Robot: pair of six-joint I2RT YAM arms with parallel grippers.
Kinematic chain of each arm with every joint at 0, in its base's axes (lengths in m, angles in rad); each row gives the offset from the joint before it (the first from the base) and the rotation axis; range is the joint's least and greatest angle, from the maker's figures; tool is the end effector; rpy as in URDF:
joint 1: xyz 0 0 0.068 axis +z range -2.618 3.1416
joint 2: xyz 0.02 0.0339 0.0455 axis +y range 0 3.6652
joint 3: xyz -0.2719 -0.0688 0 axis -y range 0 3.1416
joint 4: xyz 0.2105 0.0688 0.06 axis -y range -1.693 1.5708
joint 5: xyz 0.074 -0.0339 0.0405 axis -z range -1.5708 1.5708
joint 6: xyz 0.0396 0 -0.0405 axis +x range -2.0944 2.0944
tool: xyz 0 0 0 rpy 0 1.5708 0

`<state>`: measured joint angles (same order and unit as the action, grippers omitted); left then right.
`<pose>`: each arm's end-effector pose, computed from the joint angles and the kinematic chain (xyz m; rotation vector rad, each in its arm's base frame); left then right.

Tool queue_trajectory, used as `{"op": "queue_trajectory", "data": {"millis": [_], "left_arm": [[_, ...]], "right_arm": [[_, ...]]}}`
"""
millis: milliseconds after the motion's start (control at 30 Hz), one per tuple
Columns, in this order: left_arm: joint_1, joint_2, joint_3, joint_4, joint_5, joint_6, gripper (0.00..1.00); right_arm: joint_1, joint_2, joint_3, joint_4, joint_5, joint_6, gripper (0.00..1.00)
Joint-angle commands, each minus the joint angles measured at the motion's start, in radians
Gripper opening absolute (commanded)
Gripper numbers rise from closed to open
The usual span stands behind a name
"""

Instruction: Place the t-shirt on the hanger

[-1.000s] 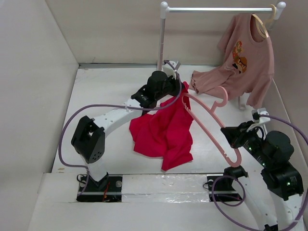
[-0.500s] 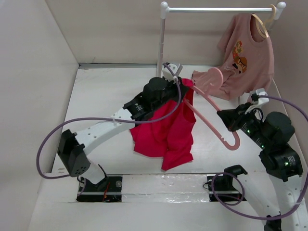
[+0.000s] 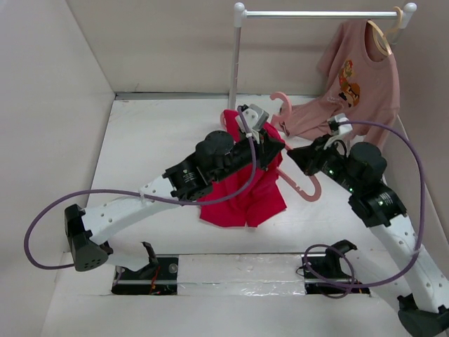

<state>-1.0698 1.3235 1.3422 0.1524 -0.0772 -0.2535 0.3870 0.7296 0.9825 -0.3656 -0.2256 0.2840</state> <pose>0.1346 -0.2394 0.4604 0.5255 1.3862 -1.0355 0.1059 0.0527 0.3928 -0.2623 1.7086 0.6897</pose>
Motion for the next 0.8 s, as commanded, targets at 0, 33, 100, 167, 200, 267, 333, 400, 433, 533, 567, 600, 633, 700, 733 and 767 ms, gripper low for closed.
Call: {"op": "queue_trajectory", "data": {"millis": [0,33,100,167,200,267,333,400,433,533,567,600,633,700,733,767], "left_arm": [[-0.022,-0.036,0.046,0.048,0.066,-0.001,0.00],[-0.022,-0.043,0.040,0.065,0.071,-0.006,0.00],[-0.033,-0.047,0.061,0.049,0.116,-0.010,0.00],[-0.048,-0.064,0.063,0.052,0.126,0.003,0.00],[-0.067,-0.069,0.057,0.065,0.157,0.010,0.00],[-0.076,-0.072,0.063,0.092,0.181,0.031,0.00],[-0.076,-0.073,0.072,0.075,0.174,0.039,0.00],[-0.076,-0.087,0.052,0.087,0.175,0.039,0.00],[-0.076,-0.080,0.058,0.082,0.188,0.039,0.00],[-0.076,-0.069,0.078,0.038,0.195,0.040,0.00],[-0.076,-0.078,0.075,0.030,0.188,0.042,0.00],[-0.076,-0.086,0.068,0.027,0.168,0.039,0.00],[-0.076,-0.095,0.060,0.030,0.162,0.036,0.00],[-0.076,-0.110,0.054,0.019,0.156,0.034,0.00],[-0.076,-0.112,0.061,-0.006,0.151,0.034,0.00],[-0.076,-0.118,0.064,-0.019,0.148,0.033,0.00]], "right_arm": [[0.090,0.033,0.059,0.220,0.132,0.011,0.00],[0.151,0.042,0.121,0.214,0.165,-0.002,0.00],[0.208,0.063,0.180,0.220,0.276,-0.040,0.00],[0.284,0.080,0.253,0.229,0.327,-0.071,0.00],[0.303,0.099,0.263,0.234,0.353,-0.075,0.00],[0.343,0.119,0.233,0.275,0.356,-0.065,0.00],[0.357,0.161,0.179,0.341,0.347,-0.051,0.00],[0.366,0.194,0.084,0.408,0.321,-0.019,0.00],[0.375,0.214,0.020,0.491,0.307,0.003,0.00],[0.395,0.232,-0.037,0.638,0.304,0.020,0.00],[0.395,0.241,-0.050,0.674,0.304,0.018,0.00],[0.395,0.246,-0.059,0.701,0.307,0.015,0.00],[0.404,0.248,-0.071,0.749,0.308,0.012,0.00],[0.405,0.245,-0.087,0.792,0.343,0.007,0.00],[0.414,0.237,-0.115,0.853,0.353,0.009,0.00],[0.414,0.231,-0.132,0.891,0.365,0.012,0.00]]}}
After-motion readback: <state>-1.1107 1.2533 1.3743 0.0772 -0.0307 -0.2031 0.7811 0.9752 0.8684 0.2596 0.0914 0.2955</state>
